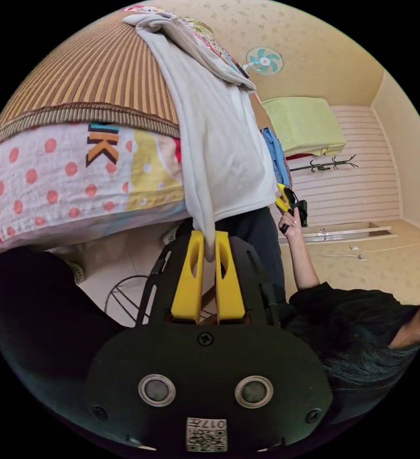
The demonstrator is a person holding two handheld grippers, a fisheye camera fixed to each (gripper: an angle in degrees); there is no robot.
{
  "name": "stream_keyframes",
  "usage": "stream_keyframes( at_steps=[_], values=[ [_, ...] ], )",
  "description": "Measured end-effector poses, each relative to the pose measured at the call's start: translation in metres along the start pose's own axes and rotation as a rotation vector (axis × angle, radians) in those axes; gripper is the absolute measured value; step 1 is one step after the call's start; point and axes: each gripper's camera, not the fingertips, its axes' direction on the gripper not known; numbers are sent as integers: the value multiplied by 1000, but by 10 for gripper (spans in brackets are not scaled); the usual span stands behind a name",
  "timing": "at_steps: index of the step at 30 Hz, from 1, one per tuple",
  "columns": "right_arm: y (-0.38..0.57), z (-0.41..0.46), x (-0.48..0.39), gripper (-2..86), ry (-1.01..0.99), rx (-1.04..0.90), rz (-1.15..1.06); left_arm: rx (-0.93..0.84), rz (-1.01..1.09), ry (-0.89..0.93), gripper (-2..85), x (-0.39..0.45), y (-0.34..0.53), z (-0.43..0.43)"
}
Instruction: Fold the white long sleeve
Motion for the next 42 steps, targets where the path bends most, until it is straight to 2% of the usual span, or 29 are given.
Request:
stream_keyframes(
  at_steps=[2, 4, 6, 9, 13, 17, 19, 21, 22, 24, 25, 27, 29, 31, 33, 35, 37, 40, 42],
  values=[
    [5, -19, -4, 54, -93, 20, 9, 53, 27, 63, 41, 9, 12, -25],
    [18, -52, -17, 45, -188, 66, -21, 172, 43, 243, 40, 13, 33, -69],
    [41, -92, -42, 40, -454, 65, -167, 227, 66, 315, 40, 17, 48, -104],
    [90, -138, -82, 37, -683, 96, -348, 272, 176, 385, 40, 35, 73, -158],
    [132, -175, -120, 34, -769, 177, -483, 412, 228, 504, 41, 50, 100, -209],
    [94, -151, -164, 35, -539, 183, -481, 487, 164, 432, 42, 49, 66, -222],
    [52, -123, -194, 38, -431, 207, -531, 553, 140, 402, 43, 43, 5, -226],
    [-17, -82, -233, 47, -305, 271, -489, 619, 93, 387, 49, 30, -52, -229],
    [-34, -69, -243, 50, -263, 274, -485, 646, 67, 328, 57, 23, -92, -229],
    [-81, -18, -281, 75, -57, 275, -397, 693, -11, 174, 86, 15, -133, -229],
    [-84, -9, -291, 79, -32, 268, -390, 742, -66, 73, 99, 16, -143, -225],
    [-64, 23, -327, 73, 41, 268, -482, 780, -41, -49, 107, 29, -144, -211],
    [-31, 53, -337, 60, 150, 283, -553, 747, 19, -186, 107, 44, -142, -182],
    [-2, 95, -331, 45, 295, 260, -605, 578, 54, -402, 96, 47, -148, -123],
    [19, 165, -300, 26, 607, 136, -623, 437, -44, -571, 83, 27, -150, -84],
    [22, 214, -263, 15, 888, 10, -559, 454, -66, -576, 87, 8, -131, -74],
    [44, 214, -253, 10, 865, 111, -620, 583, -123, -452, 102, -7, -88, -89],
    [71, 198, -267, 7, 828, 237, -502, 708, -201, -348, 144, -17, -35, -101],
    [103, 192, -274, 6, 545, 289, -551, 701, -220, -215, 159, -27, -22, -94]
  ],
)
